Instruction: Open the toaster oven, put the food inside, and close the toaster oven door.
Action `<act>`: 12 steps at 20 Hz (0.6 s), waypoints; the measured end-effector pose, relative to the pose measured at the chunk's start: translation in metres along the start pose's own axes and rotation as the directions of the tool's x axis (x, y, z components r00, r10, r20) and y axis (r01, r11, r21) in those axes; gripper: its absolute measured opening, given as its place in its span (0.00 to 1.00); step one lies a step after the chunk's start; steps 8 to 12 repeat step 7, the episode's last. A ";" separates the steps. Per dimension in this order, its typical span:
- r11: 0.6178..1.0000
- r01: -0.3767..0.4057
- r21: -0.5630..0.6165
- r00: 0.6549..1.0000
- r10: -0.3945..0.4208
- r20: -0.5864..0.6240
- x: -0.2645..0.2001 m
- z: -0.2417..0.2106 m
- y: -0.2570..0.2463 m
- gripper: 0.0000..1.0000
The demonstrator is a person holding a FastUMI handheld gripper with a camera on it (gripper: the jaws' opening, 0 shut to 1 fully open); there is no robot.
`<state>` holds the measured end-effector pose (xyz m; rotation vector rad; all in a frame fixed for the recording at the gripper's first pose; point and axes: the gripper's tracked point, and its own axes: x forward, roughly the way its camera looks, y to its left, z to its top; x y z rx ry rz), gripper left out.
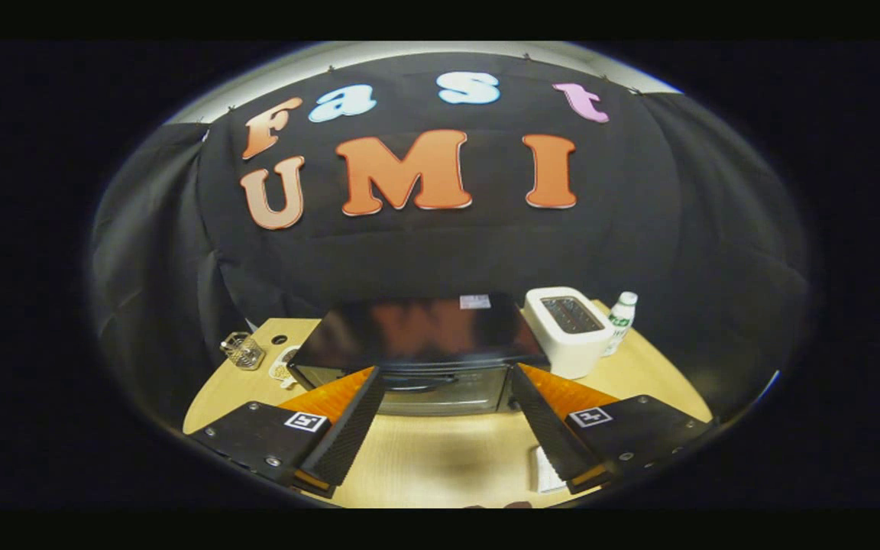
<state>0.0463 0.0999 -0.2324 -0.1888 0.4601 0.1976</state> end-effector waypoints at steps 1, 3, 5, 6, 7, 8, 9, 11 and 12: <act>1.000 -0.001 -0.016 1.000 0.001 0.030 -0.009 0.015 -0.003 0.99; 0.999 -0.004 -0.033 0.997 0.006 0.079 -0.029 0.044 -0.007 0.99; 0.999 -0.001 -0.048 0.990 0.008 0.138 -0.051 0.073 -0.011 0.99; 0.999 0.004 -0.054 0.987 0.005 0.163 -0.060 0.086 -0.014 0.99; 0.998 0.007 -0.055 0.983 0.003 0.185 -0.072 0.097 -0.015 0.99; 0.998 0.007 -0.055 0.983 0.003 0.185 -0.072 0.097 -0.015 0.99; 0.998 0.007 -0.055 0.983 0.003 0.185 -0.072 0.097 -0.015 0.99; 0.998 0.007 -0.055 0.983 0.003 0.185 -0.072 0.097 -0.015 0.99; 0.998 0.007 -0.055 0.983 0.003 0.185 -0.072 0.097 -0.015 0.99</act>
